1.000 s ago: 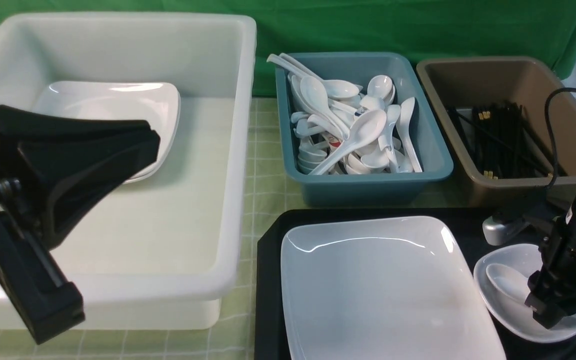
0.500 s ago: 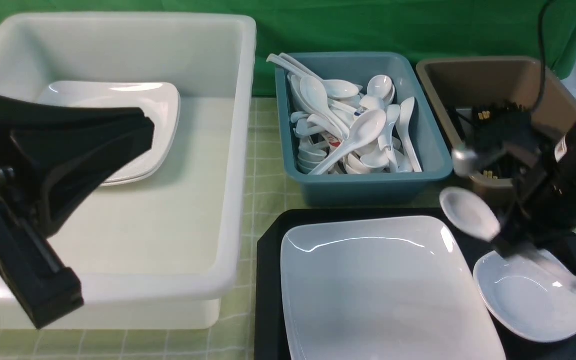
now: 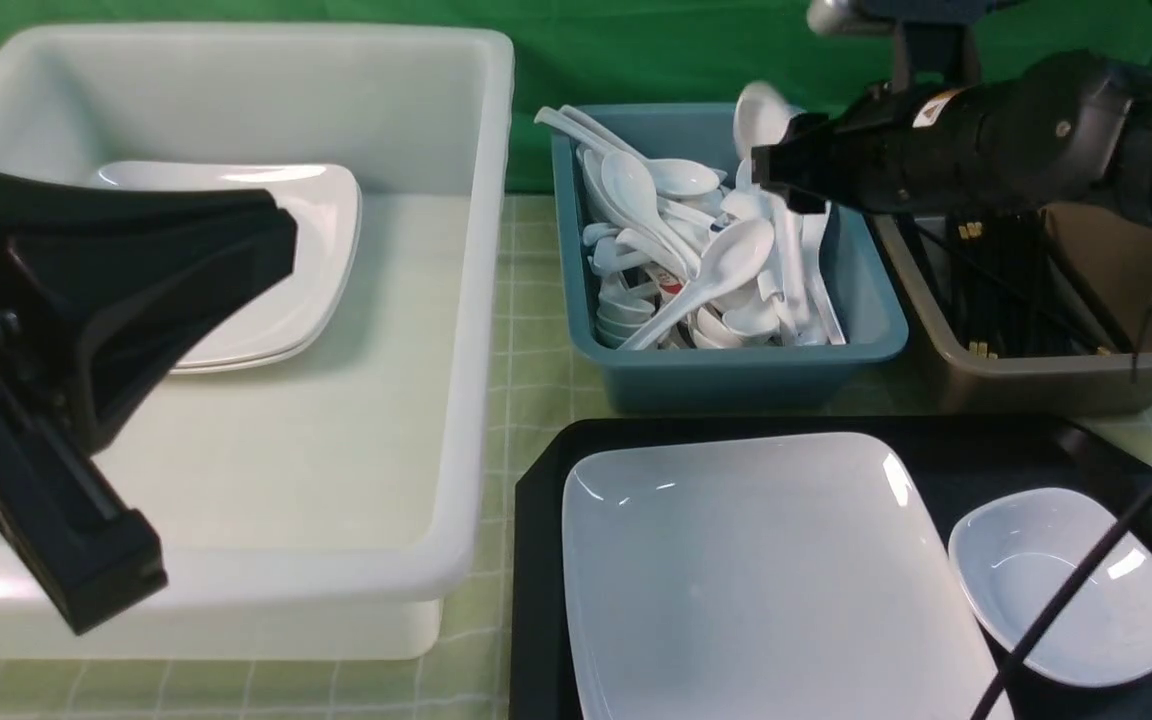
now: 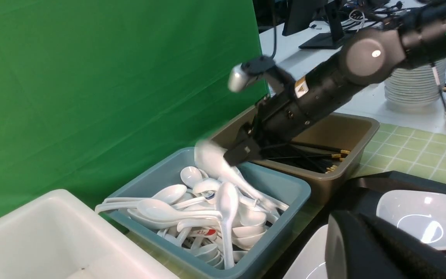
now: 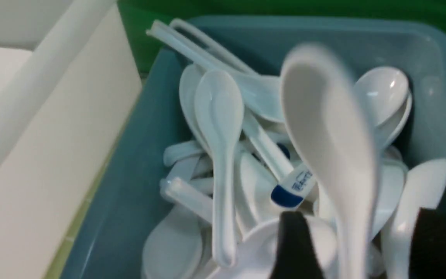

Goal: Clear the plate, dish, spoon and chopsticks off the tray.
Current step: Use the right arm to put the soup spoon into the small storage box in the middle, then use the right arm to grab a small plate from the dinner plate

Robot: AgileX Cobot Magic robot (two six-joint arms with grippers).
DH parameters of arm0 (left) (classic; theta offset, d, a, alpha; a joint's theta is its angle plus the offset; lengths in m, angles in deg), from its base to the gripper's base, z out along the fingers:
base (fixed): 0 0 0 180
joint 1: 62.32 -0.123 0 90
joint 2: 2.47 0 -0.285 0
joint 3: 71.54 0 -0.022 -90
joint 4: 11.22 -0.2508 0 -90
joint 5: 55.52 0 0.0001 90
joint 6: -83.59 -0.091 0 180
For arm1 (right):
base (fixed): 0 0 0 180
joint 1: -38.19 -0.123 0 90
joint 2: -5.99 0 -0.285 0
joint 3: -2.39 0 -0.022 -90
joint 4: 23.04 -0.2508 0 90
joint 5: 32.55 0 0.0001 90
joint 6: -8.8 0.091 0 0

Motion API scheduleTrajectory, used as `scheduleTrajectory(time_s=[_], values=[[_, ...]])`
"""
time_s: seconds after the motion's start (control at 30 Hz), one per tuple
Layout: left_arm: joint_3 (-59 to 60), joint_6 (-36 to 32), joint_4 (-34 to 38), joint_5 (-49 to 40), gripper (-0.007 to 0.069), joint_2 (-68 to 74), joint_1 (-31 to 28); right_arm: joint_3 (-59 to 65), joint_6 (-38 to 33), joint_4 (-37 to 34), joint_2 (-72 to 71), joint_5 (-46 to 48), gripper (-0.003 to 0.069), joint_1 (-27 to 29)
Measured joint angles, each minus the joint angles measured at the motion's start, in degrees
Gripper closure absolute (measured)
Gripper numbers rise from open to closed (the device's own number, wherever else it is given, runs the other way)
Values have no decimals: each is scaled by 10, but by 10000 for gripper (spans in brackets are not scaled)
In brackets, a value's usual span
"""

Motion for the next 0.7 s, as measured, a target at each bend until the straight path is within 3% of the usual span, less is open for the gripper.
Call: scheduleTrajectory(time_s=[0.07, 0.2, 0.3, 0.4, 0.57, 0.7], values=[[0, 0, 0, -4, 619, 1, 0, -9, -2, 6, -3, 33, 133, 1], [0, 0, -2, -14, 619, 1, 0, -23, -10, 85, -64, 202, 211, 0], [0, 0, -11, -14, 619, 1, 0, -13, -11, 149, -117, 365, 264, -9], [0, 0, -20, -14, 619, 1, 0, 59, -11, 204, -171, 513, 260, -32], [0, 2, -23, -16, 619, 1, 0, 221, -14, 265, -205, 514, 211, -43], [0, 2, -23, -24, 619, 1, 0, 323, -24, 292, -202, 417, 196, -44]])
